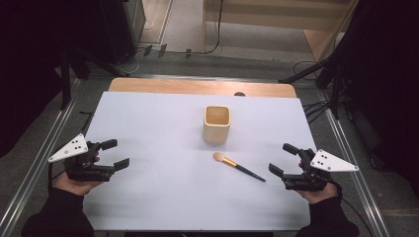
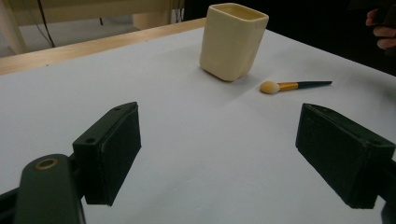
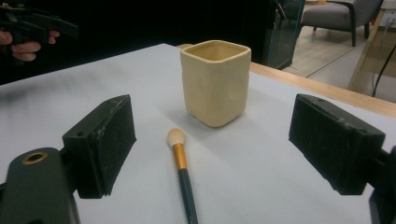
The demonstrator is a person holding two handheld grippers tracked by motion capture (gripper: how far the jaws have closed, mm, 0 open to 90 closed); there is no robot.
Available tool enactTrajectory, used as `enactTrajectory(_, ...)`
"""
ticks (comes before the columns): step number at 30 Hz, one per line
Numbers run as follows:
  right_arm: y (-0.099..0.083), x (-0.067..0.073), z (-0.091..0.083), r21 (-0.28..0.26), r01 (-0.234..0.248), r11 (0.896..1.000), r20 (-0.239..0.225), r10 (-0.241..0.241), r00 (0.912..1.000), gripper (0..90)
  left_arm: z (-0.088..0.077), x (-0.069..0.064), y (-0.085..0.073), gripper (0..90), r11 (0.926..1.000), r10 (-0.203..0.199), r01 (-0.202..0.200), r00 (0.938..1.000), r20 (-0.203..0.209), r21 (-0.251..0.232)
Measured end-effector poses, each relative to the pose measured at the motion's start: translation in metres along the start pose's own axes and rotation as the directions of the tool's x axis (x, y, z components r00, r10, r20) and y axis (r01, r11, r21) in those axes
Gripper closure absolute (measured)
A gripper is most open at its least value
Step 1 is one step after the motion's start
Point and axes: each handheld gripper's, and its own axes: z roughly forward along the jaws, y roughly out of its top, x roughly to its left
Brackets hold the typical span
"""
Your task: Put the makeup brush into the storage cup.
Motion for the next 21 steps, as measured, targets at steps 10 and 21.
enactTrajectory(10, 0.0001, -0.0002, -0.0005, -0.012, -0.004, 1.000, -0.007, 0.003, 1.0000, 15.3, 0.0000, -0.0002, 0.0002, 14.5, 1.0000, -0.003, 0.003, 1.0000, 0.000, -0.003)
enactTrajectory(21, 0.0011, -0.0021, -0.0025, -0.017, -0.017, 1.000, 0.001, 0.017, 0.9999, 15.3, 0.0003, 0.0005, 0.0001, 14.5, 1.0000, -0.005, 0.005, 1.0000, -0.005, 0.004)
